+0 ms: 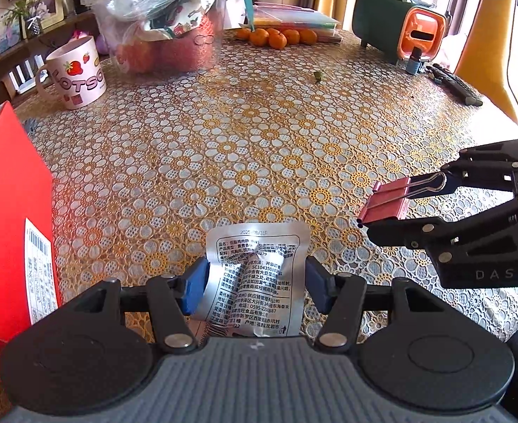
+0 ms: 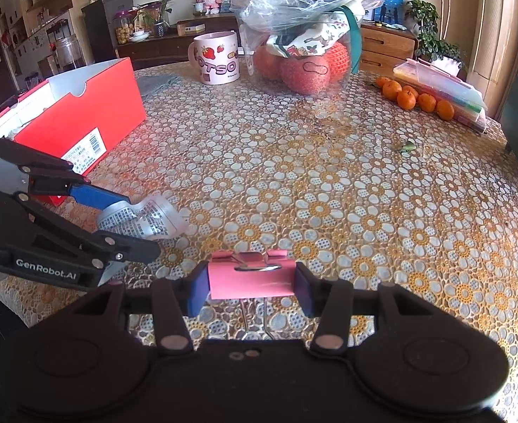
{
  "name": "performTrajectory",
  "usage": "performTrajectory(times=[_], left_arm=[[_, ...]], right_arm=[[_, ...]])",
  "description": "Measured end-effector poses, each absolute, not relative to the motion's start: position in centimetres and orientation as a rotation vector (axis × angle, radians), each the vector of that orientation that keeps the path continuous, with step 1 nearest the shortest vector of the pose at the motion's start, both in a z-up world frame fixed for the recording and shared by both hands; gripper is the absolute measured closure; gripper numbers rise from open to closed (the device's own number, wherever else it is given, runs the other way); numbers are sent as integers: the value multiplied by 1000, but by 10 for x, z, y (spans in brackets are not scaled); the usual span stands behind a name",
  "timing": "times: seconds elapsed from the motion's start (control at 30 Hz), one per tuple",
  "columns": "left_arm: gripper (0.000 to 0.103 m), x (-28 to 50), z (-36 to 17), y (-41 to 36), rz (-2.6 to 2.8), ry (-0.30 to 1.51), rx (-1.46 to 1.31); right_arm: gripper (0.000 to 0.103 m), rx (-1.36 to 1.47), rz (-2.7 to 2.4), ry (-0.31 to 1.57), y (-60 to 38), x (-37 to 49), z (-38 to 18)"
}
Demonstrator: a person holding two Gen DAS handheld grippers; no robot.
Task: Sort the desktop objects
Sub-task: 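Lift and carry the pink clip and white packet over the shoebox with both tools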
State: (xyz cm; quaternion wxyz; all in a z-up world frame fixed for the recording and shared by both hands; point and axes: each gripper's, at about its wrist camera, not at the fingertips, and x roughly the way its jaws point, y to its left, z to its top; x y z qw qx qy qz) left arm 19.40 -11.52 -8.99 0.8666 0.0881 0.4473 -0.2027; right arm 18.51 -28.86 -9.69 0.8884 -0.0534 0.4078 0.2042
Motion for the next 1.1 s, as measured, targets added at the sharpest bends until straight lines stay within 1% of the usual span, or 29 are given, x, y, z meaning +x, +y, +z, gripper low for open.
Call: performTrajectory(times=[0.47, 1.1], left_arm=[[47, 179, -60, -91, -333, 909, 91], [47, 151, 4, -43, -256, 860, 8]], right_arm=[[54, -110, 397, 812, -271, 162, -62], [54, -93, 438, 751, -224, 143, -2]])
